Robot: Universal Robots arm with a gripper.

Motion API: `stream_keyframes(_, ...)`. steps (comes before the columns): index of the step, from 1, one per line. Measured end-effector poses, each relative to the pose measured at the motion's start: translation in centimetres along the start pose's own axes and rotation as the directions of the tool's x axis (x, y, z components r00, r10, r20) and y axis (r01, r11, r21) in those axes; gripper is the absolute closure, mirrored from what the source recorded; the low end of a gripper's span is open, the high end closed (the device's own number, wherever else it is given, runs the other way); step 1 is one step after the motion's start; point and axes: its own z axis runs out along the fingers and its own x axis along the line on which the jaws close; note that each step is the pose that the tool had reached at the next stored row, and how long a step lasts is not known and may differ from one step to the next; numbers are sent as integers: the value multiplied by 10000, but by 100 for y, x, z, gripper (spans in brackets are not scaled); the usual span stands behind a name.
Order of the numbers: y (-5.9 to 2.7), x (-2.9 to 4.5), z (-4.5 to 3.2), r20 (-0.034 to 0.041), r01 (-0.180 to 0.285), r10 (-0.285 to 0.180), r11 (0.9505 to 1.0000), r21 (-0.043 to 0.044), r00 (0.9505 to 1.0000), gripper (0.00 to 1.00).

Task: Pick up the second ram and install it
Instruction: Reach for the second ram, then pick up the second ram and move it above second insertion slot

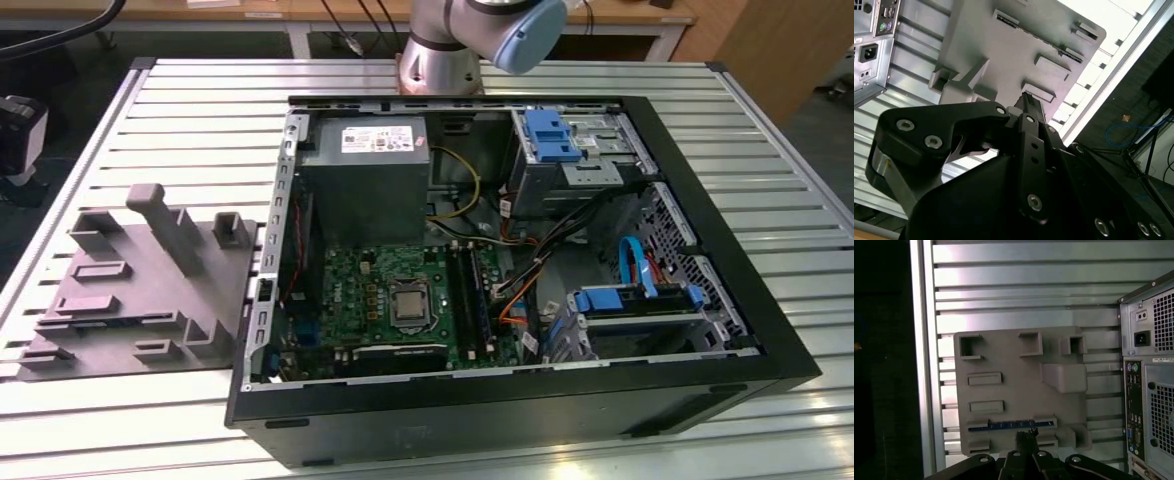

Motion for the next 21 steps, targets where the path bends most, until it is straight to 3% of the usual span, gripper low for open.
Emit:
stream_keyframes(14,-2,1,9,1,21,-21,10000,1,10000,90)
stream_keyframes(21,-9,2,33,-11,660,-660,9978,-35,9978,90)
